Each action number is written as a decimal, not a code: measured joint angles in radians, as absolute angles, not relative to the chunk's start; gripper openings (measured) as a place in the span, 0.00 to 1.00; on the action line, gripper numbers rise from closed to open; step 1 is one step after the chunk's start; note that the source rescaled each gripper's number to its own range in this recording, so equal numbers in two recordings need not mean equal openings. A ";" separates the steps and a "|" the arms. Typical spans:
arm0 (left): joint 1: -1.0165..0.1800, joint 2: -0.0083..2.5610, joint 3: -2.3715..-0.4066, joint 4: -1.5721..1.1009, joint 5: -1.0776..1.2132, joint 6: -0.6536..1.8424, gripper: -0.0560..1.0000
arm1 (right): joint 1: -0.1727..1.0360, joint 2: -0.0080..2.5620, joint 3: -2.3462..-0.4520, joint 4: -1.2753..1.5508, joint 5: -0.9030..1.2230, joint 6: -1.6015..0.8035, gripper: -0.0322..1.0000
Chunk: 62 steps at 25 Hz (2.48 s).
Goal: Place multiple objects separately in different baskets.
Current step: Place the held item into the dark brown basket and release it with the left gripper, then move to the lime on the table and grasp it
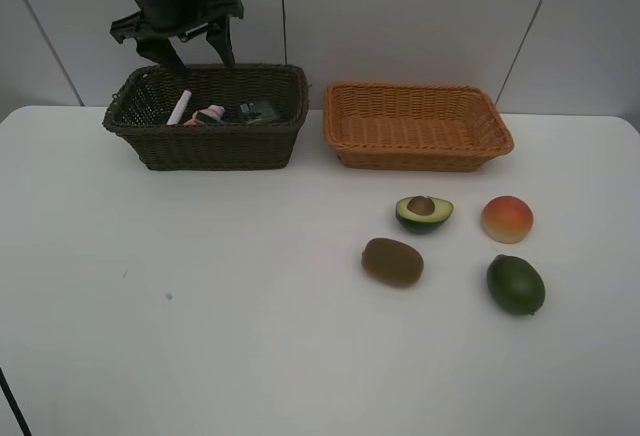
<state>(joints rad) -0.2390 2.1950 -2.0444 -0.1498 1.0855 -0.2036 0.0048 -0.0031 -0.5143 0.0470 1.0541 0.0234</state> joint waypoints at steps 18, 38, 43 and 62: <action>-0.226 1.723 -1.613 0.130 1.198 -0.150 0.81 | 0.005 -0.003 -0.514 0.047 1.054 0.023 1.00; -0.105 0.540 -0.689 0.046 1.201 -0.113 0.81 | 0.005 -0.003 -0.514 0.047 1.054 0.023 1.00; -0.105 0.334 -0.589 0.033 1.202 -0.057 0.81 | 0.005 -0.003 -0.514 0.047 1.054 0.023 1.00; -0.105 -0.002 -0.542 -0.006 1.162 -0.010 0.81 | 0.005 -0.003 -0.514 0.047 1.054 0.023 1.00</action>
<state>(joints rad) -0.1051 -0.0024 -0.5417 -0.0059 1.1620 -0.0104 0.0048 -0.0031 -0.5143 0.0470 1.0541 0.0234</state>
